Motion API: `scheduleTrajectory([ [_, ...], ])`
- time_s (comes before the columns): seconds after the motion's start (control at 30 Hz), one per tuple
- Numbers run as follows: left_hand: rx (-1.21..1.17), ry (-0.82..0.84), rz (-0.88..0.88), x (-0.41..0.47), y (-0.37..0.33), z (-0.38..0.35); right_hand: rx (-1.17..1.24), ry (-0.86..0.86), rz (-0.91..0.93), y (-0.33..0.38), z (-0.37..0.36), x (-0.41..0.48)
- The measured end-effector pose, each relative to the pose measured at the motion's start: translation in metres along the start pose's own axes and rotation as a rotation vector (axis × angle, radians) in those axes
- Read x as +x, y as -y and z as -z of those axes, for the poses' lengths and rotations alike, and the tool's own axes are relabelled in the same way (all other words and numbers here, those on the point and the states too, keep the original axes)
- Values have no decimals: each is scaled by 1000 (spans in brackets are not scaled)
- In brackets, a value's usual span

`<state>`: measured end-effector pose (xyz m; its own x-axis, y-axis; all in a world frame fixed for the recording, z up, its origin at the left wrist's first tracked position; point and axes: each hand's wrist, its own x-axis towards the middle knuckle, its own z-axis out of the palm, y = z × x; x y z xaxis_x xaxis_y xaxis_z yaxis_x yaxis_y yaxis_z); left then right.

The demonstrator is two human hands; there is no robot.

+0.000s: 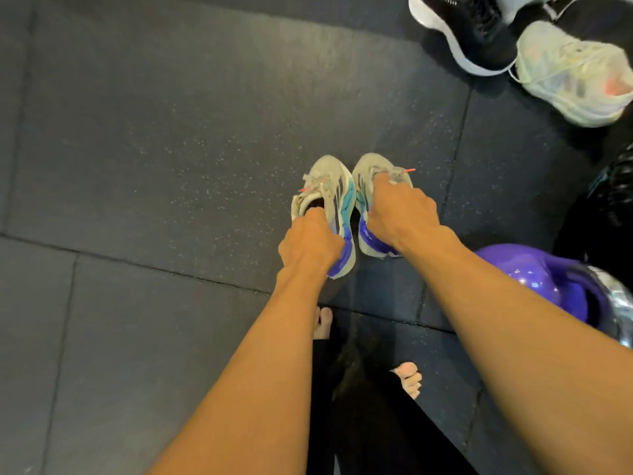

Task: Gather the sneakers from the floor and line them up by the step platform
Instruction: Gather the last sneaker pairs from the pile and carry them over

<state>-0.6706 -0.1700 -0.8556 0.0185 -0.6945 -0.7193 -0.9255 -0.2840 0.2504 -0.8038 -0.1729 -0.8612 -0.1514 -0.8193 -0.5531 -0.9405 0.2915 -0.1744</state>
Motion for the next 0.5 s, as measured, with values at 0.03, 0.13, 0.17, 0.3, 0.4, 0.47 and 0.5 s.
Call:
scheduleTrajectory([
  [0.03, 23, 10, 1, -10, -8, 23, -3, 17, 10, 11, 25, -6],
  [0.13, 68, 57, -15, -41, -33, 102, -24, 101, 28, 43, 108, -30],
  [0.17, 78, 88, -28, -54, -41, 133, -22, 118, 36, 54, 138, -42],
  [0.3, 88, 266, -184, -127, -73, 277, -15, 92, 78, 98, 274, -106],
  [0.4, 59, 222, -329, -207, -91, 385, 6, 42, 135, 130, 387, -164],
  [0.47, 32, 95, -415, -261, -102, 441, 45, 24, 172, 151, 458, -206],
  [0.5, 29, 17, -452, -289, -108, 465, 49, 5, 185, 161, 489, -228],
])
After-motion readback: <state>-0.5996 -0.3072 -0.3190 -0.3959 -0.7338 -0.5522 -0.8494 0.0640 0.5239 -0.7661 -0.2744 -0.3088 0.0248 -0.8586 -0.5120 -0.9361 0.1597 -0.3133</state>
